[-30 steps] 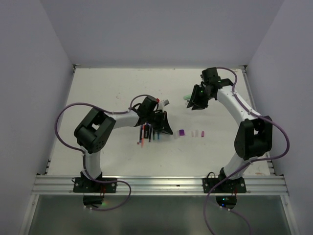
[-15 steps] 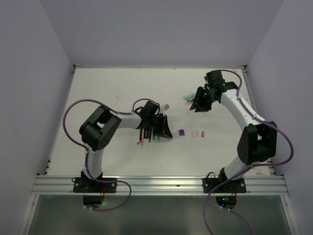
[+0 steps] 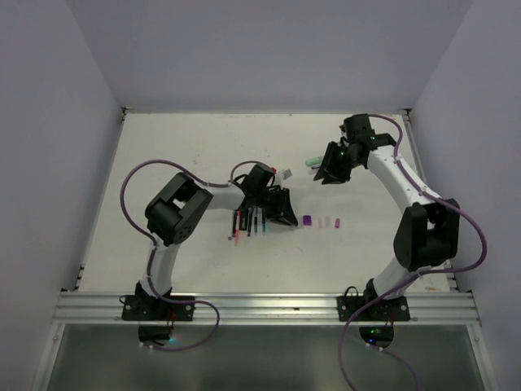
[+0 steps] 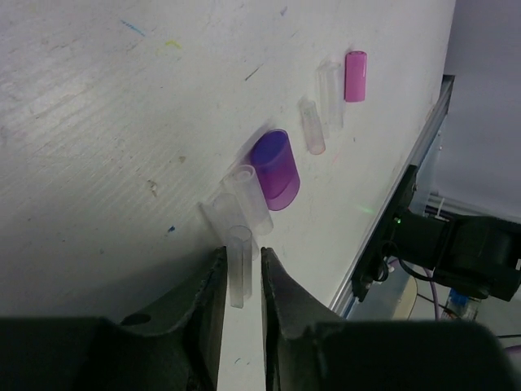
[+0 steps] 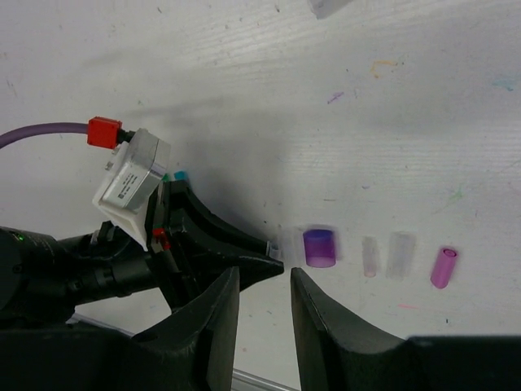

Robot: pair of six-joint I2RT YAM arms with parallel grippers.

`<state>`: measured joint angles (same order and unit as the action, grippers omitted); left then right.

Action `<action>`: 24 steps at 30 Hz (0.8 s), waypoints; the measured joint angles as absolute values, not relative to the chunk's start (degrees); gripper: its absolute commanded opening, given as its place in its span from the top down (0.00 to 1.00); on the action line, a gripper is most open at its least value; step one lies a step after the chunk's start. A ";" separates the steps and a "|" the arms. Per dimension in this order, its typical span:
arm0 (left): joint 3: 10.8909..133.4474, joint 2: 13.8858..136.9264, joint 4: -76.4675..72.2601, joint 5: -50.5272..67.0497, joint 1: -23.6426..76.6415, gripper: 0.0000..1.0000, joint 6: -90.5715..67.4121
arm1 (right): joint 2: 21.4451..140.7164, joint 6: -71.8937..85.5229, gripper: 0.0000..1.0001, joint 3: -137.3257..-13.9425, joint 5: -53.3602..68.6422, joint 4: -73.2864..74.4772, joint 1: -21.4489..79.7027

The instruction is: Open the pen caps

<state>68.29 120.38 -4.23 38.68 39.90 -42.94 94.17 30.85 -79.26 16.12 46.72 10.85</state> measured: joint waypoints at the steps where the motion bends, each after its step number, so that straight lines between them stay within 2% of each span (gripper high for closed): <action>1: 68.62 120.55 -4.23 38.79 39.90 0.71 -42.96 | 94.61 30.87 0.64 -79.81 16.14 46.72 10.85; 6: 69.67 120.73 -4.19 38.65 39.94 0.59 -43.03 | 97.01 31.05 0.64 -81.87 16.27 46.61 10.85; 12: 69.89 120.53 -4.36 38.70 40.14 0.49 -43.05 | 99.31 31.11 0.64 -82.46 16.29 46.61 10.81; 24: 69.49 119.00 -4.27 36.07 40.27 0.42 -42.50 | 106.21 34.41 0.64 -87.18 16.27 45.78 10.46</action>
